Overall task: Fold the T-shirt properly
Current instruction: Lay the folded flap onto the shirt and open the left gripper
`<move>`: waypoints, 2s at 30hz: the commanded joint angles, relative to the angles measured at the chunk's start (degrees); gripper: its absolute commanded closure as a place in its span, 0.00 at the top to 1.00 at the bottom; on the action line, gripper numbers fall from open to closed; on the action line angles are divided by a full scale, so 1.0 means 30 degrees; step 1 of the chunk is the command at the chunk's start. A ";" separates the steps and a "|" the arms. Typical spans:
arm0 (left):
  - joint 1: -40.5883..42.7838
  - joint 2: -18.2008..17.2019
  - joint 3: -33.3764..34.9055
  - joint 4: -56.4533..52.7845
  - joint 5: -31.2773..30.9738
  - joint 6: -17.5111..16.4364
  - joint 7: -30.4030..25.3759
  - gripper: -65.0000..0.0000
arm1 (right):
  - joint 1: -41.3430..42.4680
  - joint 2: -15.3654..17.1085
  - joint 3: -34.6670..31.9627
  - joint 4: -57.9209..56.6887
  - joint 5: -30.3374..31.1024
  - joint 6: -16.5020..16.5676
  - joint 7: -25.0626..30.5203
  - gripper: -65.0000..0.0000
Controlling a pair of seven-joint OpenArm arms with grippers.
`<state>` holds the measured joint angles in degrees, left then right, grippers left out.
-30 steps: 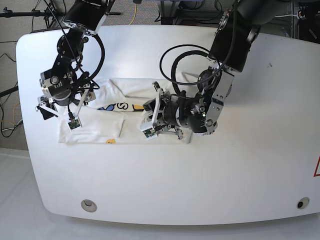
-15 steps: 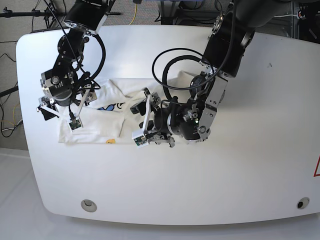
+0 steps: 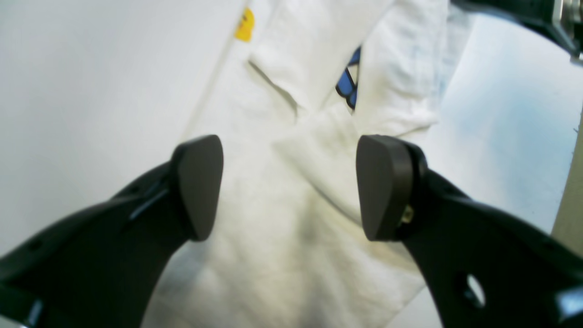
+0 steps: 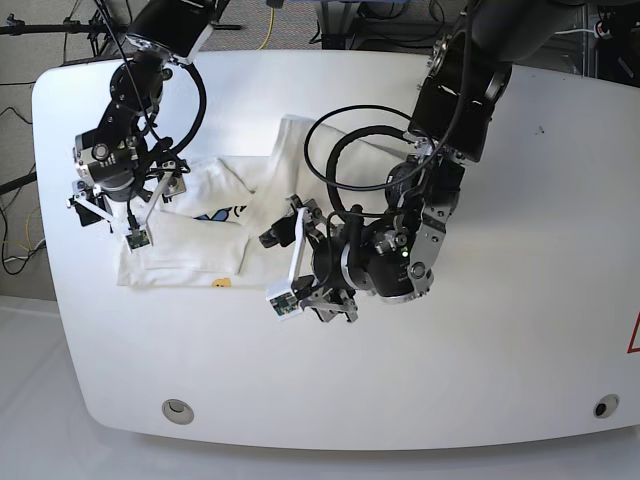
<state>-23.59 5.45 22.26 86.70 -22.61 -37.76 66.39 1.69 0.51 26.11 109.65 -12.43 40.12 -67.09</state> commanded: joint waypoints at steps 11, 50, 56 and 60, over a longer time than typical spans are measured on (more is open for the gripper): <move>0.0602 -0.1842 -0.0201 0.2481 -0.0323 -0.0154 0.0531 0.67 | 0.0821 0.0165 0.1432 -0.0748 0.3182 -0.0039 0.0693 0.84; 0.2821 -0.4286 -0.1603 -0.1453 -0.0895 -0.0747 -0.1591 0.69 | 0.4463 0.1354 0.3521 -0.8488 0.7929 -0.0039 -0.2055 0.84; 0.2877 -0.3923 -0.2040 -0.1898 0.0161 -0.0747 -0.1073 0.68 | 0.4721 0.2047 0.3565 -0.8925 0.7887 -0.0039 -0.1496 0.85; 0.2848 -0.3758 -0.2194 -0.1795 0.0617 -0.0747 -0.1019 0.68 | 0.4770 0.2357 0.3607 -0.9194 0.7926 -0.0039 -0.1148 0.85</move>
<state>-13.47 -6.17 15.94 80.23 -19.81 -39.70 64.34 14.46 6.13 36.77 81.56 10.59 39.90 -71.99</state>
